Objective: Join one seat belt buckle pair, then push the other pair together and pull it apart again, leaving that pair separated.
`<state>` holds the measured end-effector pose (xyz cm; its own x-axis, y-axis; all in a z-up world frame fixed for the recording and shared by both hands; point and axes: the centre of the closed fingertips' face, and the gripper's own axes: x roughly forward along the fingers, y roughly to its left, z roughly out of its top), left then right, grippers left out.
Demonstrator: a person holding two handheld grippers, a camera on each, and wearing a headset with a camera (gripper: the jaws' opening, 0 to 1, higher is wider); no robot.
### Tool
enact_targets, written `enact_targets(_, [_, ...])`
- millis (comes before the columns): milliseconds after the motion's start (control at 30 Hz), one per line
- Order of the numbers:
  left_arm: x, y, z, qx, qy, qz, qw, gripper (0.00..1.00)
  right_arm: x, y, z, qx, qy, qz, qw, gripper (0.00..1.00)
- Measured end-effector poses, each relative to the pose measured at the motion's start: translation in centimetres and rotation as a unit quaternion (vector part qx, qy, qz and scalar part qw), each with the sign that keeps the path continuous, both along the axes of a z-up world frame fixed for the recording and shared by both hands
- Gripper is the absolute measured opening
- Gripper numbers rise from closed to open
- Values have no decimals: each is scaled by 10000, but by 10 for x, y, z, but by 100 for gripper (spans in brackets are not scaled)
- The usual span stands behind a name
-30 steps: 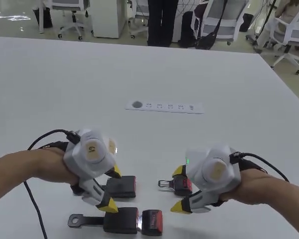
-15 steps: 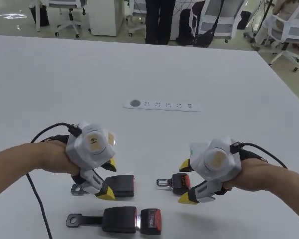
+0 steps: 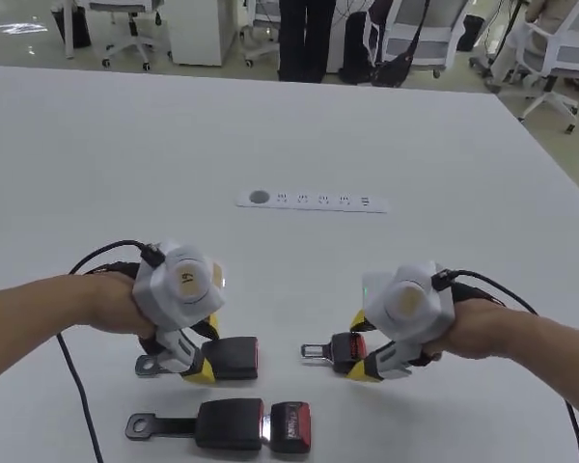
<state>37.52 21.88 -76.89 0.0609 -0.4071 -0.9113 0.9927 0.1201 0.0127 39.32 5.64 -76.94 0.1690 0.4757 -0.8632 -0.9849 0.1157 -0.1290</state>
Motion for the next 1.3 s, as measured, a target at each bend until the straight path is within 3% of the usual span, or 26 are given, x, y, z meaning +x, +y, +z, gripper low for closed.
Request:
enact_targets(133, [1,1,0,22,1,-63,10000,32,2,-2,-6,-74,-15,-19,10000,32])
enact_targets(600, [0,0,-2,-72,51,-200,9998,31,-1,-2,-3,-61,-37,174,9998,31])
enact_targets(1300, [-2,-1,-3,20,78,-254,9996,31,-16,15,1,-1,61,414,9991,29])
